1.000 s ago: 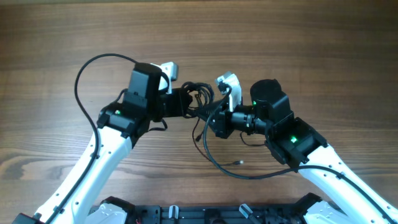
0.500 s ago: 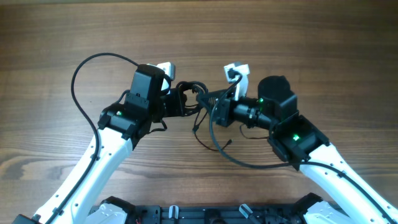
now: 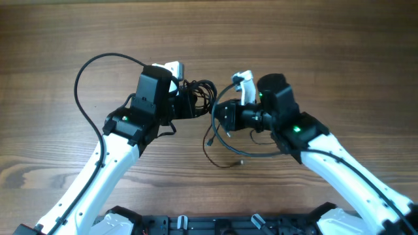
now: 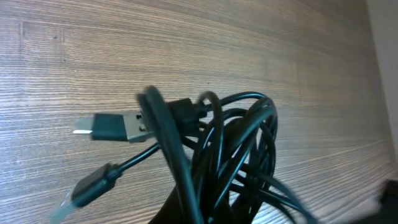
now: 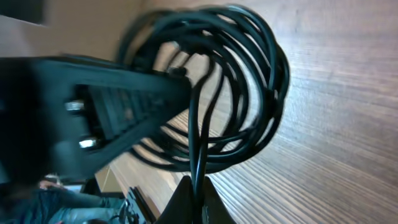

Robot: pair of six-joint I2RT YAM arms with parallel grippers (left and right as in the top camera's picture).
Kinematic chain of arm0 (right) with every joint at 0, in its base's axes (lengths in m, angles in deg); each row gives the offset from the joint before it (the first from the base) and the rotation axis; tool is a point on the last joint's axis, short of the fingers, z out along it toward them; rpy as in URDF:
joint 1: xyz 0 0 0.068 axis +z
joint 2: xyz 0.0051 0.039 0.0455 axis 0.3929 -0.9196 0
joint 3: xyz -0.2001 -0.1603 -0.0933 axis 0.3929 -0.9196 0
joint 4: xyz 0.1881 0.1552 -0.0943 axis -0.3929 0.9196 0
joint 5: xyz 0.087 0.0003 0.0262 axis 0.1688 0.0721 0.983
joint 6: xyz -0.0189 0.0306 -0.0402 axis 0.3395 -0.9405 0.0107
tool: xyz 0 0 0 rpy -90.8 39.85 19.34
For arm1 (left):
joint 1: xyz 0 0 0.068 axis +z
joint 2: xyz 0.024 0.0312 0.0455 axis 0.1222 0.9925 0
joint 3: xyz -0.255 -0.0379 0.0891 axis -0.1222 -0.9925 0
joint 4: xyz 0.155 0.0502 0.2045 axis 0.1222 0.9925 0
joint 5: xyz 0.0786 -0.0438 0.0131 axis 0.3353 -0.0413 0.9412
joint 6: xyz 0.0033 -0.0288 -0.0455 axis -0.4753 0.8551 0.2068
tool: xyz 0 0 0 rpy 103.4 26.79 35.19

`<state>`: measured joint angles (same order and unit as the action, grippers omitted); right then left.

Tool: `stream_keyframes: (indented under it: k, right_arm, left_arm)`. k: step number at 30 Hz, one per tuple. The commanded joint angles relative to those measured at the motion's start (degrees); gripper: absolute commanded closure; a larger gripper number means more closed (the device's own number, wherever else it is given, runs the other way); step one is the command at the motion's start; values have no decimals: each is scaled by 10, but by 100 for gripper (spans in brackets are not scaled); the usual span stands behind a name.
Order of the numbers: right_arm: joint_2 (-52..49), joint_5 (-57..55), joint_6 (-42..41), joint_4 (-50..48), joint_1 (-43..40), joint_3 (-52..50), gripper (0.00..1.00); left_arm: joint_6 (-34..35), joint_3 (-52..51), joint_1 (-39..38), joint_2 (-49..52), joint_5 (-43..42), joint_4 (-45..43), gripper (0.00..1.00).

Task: Untangle cables

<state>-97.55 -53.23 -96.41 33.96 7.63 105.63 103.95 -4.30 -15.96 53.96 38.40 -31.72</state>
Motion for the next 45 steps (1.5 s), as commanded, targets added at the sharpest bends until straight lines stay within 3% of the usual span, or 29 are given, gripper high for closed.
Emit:
stream_keyframes:
  k: [1, 12, 17, 23, 36, 45]
  right_arm:
    - [-29, 26, 10, -21, 1, 9, 96]
    - [-31, 4, 10, -65, 1, 9, 96]
    - [-33, -10, 9, -64, 1, 9, 96]
    - [-48, -23, -4, -64, -1, 9, 96]
    - [-51, -42, -28, -40, -16, 9, 96]
    - [-51, 17, -49, -65, -17, 9, 96]
  left_arm:
    - [-11, -1, -1, 3, -45, -4, 96]
    - [-103, -1, -70, 3, -52, -4, 96]
    - [-103, -1, -89, 3, -55, -12, 96]
    - [-102, -1, -90, 2, -138, -59, 96]
    - [-71, -1, -90, 2, -170, -78, 96]
    - [-71, -1, -90, 3, -239, -120, 96]
